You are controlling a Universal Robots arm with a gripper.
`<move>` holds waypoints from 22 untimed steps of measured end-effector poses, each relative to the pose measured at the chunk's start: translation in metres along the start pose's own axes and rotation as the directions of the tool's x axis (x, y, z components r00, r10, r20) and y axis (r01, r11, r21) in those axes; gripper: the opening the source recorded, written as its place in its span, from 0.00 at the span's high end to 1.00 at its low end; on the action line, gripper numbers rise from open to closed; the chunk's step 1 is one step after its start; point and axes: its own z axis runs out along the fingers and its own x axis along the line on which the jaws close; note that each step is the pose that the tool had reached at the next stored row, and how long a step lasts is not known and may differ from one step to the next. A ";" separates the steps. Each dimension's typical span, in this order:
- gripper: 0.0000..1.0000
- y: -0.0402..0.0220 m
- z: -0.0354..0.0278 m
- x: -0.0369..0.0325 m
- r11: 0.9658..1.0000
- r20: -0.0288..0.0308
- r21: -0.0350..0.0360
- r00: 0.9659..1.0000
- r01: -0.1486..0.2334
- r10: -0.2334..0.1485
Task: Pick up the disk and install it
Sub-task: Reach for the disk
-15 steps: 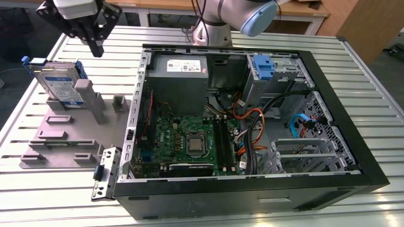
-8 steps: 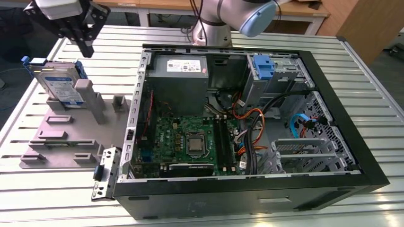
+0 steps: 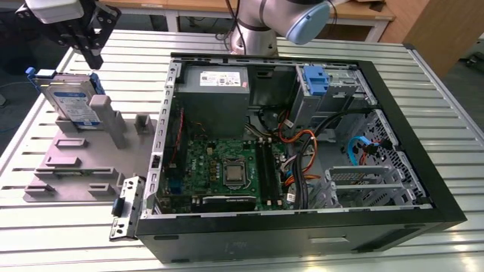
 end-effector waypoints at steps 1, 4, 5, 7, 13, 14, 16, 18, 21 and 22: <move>0.89 -0.0001 0.0000 0.0004 1.000 0.000 0.000 1.000 0.000 0.000; 0.89 -0.0003 0.0000 0.0030 1.000 0.000 0.000 1.000 0.000 0.000; 0.89 -0.0003 0.0000 0.0039 1.000 0.000 0.000 1.000 0.000 0.000; 0.89 -0.0005 0.0000 0.0058 1.000 0.000 0.000 1.000 0.000 0.000; 0.89 -0.0010 -0.0001 0.0119 1.000 0.000 0.000 1.000 0.000 0.000; 0.89 -0.0011 -0.0001 0.0135 1.000 0.000 0.000 1.000 0.000 0.000; 0.89 -0.0020 -0.0003 0.0255 1.000 0.000 0.000 1.000 0.000 0.000; 0.89 -0.0020 -0.0003 0.0256 1.000 0.000 0.000 1.000 0.000 0.000; 0.89 -0.0020 -0.0003 0.0258 1.000 0.000 0.000 1.000 0.000 0.000; 0.89 -0.0020 -0.0003 0.0257 1.000 0.000 0.000 1.000 0.000 0.000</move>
